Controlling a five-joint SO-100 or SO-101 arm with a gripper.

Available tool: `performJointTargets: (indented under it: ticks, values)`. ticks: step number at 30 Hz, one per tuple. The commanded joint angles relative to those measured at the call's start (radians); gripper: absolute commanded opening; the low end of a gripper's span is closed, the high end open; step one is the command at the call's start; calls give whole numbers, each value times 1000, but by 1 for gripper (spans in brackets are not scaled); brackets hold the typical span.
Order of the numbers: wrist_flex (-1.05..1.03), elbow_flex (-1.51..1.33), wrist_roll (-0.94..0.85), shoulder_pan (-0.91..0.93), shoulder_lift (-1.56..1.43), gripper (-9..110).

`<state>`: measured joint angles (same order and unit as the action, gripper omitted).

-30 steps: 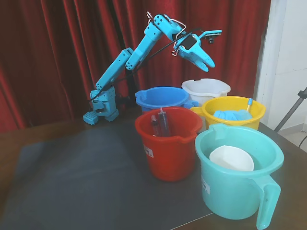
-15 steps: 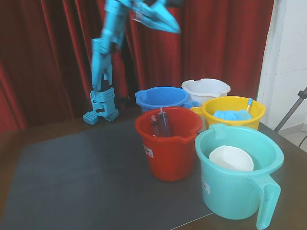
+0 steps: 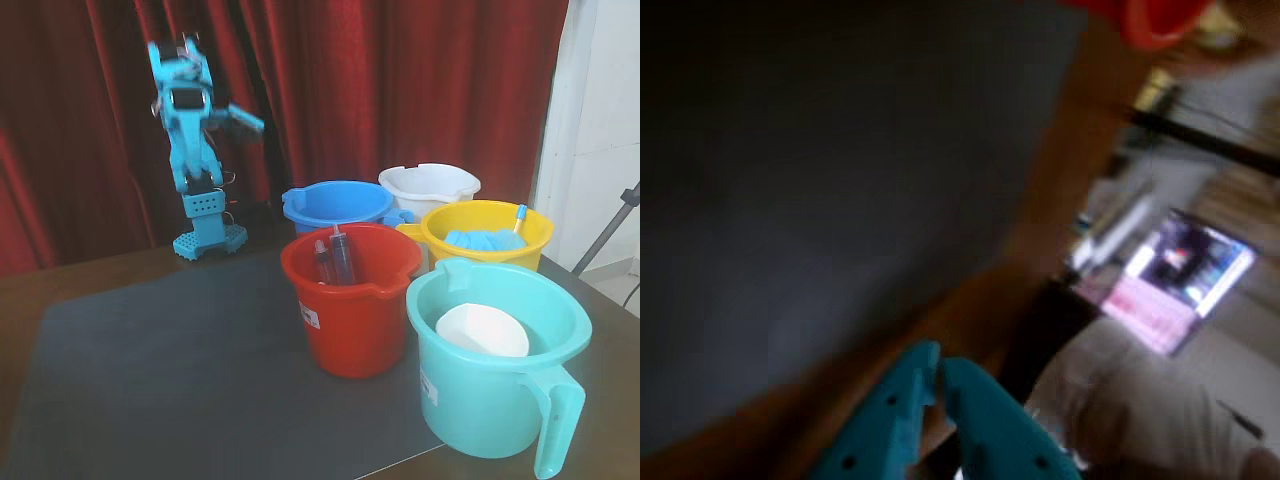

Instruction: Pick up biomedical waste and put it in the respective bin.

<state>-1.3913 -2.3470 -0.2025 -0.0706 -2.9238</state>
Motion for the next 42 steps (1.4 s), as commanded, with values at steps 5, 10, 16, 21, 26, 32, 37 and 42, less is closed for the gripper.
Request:
performJointTargets:
  ticks: [5, 10, 16, 21, 26, 32, 37, 42]
  values:
    - [155, -396, 67, 103, -153, 0]
    - [161, -592, 95, 153, -213, 0]
    - [-58, -540, 81, 155, -239, 0]
    - [-89, -525, 89, 155, -239, 0]
    - [-89, -525, 92, 156, -239, 0]
    - [-89, -525, 95, 156, -239, 0]
    - [-89, -525, 95, 156, -239, 0]
    - [-89, -525, 95, 156, -239, 0]
